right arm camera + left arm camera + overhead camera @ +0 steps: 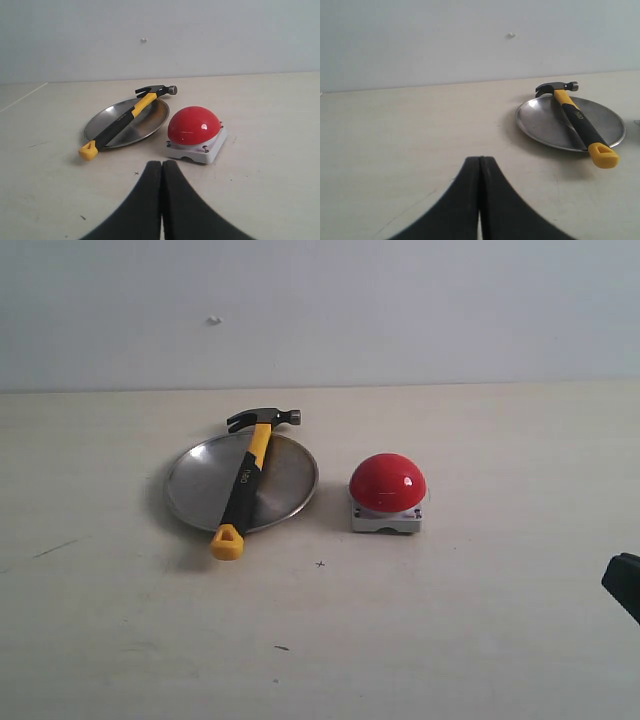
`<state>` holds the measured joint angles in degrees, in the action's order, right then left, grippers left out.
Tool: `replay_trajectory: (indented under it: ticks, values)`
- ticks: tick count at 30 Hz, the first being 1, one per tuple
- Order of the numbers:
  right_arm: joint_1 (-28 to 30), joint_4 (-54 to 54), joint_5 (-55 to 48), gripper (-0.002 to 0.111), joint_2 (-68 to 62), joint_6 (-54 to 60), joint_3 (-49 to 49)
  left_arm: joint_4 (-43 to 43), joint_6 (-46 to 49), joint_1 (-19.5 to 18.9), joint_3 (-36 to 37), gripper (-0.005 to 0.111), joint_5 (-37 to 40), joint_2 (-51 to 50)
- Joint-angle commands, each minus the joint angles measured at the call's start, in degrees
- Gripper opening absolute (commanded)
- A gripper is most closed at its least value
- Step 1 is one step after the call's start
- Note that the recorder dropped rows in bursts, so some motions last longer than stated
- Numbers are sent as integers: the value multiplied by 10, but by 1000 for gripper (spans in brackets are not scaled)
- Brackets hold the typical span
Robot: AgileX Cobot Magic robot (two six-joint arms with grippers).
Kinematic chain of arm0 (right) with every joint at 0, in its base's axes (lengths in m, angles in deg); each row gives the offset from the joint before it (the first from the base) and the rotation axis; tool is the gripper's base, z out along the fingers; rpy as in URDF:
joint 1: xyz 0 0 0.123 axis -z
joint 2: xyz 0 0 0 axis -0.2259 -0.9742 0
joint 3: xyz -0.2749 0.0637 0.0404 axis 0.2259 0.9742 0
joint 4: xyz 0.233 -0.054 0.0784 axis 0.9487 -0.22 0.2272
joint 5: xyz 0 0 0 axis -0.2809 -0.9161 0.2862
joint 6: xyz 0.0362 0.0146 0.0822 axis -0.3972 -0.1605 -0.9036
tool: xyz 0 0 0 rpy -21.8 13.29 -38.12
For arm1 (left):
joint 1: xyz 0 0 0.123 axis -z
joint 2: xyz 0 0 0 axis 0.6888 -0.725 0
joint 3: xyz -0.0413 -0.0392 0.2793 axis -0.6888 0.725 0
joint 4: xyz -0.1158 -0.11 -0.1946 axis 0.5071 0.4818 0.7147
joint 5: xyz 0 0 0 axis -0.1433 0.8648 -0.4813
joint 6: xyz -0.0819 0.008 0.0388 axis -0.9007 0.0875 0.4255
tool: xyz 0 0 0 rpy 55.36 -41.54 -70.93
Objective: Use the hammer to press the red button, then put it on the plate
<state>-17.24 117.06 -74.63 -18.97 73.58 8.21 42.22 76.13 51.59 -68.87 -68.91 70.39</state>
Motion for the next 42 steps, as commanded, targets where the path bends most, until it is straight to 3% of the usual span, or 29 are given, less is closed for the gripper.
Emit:
replay_trajectory:
  ticks: [1,9,13,22,26,30,33,38,40,42]
  values:
    - [2,0,1,0,16,10,3,4,-3,-1,2,0,0,3]
    - [33,0,162,0,183,52,3,4,-1,-1,2,0,0,3]
    - [33,0,221,0,193,52,3,4,-1,-1,2,0,0,3]
    - [33,0,222,0,193,68,3,4,-1,-1,2,0,0,3]
    - [33,-120,178,0,193,1,3,4,-1,-1,2,0,0,3]
    - [33,-275,149,0,193,-133,3,4,0,-1,2,0,0,3]
    - [33,-429,163,0,193,-300,3,4,0,-1,2,0,0,3]
    - [33,-963,144,0,193,-862,3,4,0,-1,2,0,0,3]
    - [33,-1115,112,0,193,-1026,3,4,0,-1,2,0,0,3]
    - [33,-1166,85,0,193,-1088,3,4,0,-1,2,0,0,3]
